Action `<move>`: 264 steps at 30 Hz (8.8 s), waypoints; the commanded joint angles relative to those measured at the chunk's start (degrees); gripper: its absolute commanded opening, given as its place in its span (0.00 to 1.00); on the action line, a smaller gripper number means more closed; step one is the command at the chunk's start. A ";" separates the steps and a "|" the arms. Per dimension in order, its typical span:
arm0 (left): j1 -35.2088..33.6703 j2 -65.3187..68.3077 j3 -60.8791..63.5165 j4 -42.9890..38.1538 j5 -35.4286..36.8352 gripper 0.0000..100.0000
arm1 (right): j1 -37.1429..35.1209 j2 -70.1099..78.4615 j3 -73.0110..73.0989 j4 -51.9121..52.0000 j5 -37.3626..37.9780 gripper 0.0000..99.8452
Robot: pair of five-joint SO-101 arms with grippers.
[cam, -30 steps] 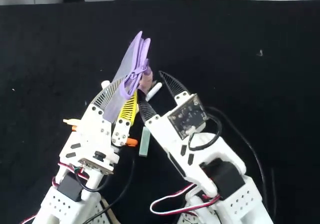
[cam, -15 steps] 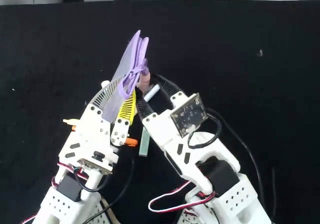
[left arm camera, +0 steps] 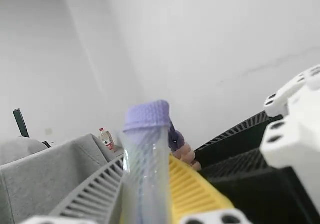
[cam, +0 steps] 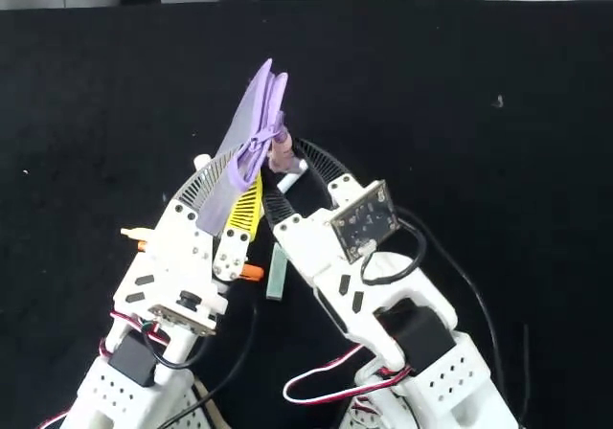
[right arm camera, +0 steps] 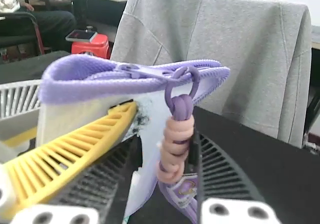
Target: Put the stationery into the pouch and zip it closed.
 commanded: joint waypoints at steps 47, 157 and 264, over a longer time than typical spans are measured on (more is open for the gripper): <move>5.14 -0.53 -3.38 -0.97 0.00 0.03 | -0.88 2.68 -0.48 -4.04 0.18 0.04; 2.51 2.37 -22.55 -6.24 9.32 0.03 | -1.58 -30.90 -7.52 19.08 -3.87 0.20; 2.68 -0.26 -36.79 16.18 14.07 0.03 | 48.88 75.82 -121.45 10.11 3.43 0.01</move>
